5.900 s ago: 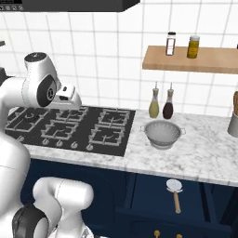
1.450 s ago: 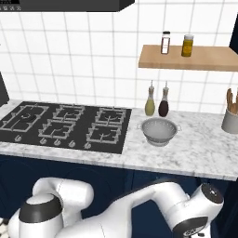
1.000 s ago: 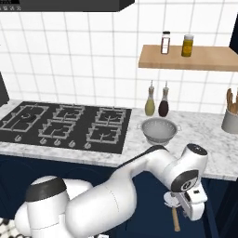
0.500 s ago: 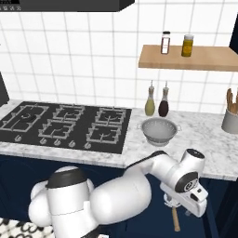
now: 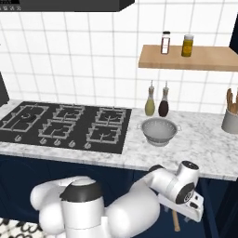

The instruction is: Pick the pizza cutter from the drawer and place it on the counter.

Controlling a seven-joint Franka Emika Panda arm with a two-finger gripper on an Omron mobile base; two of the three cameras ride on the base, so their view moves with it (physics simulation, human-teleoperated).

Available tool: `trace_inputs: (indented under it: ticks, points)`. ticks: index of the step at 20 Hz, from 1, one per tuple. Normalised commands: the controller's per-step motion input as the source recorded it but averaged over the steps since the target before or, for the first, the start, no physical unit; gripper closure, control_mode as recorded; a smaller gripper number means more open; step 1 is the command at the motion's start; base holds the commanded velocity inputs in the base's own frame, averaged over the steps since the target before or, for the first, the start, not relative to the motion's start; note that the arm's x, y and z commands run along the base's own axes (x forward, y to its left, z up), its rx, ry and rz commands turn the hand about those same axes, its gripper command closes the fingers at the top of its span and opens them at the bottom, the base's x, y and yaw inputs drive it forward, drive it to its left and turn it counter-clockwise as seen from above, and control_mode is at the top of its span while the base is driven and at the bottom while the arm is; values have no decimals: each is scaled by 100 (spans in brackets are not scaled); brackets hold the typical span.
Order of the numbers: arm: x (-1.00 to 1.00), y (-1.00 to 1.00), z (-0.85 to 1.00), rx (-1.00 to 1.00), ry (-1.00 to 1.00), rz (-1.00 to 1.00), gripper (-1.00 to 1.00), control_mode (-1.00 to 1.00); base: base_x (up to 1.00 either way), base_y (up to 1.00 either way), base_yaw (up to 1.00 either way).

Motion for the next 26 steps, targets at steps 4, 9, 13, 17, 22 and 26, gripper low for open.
trace_inputs:
  ticks: [4, 9, 13, 17, 22, 26]
  points:
    - [5, 0, -71, 0, 0, 27, -100, -100, 0, 0, 0]
    - [27, -22, -72, 0, 0, 34, -100, -100, 0, 0, 0]
    - [15, -62, -91, 0, 0, 34, 100, -100, 0, 0, 0]
    - [-43, -68, -64, 3, -4, 17, 100, -100, 0, 0, 0]
    - [-97, -39, 24, 2, -20, 10, 100, -100, 0, 0, 0]
    - [-25, -3, 100, 0, -35, 1, 100, -100, 0, 0, 0]
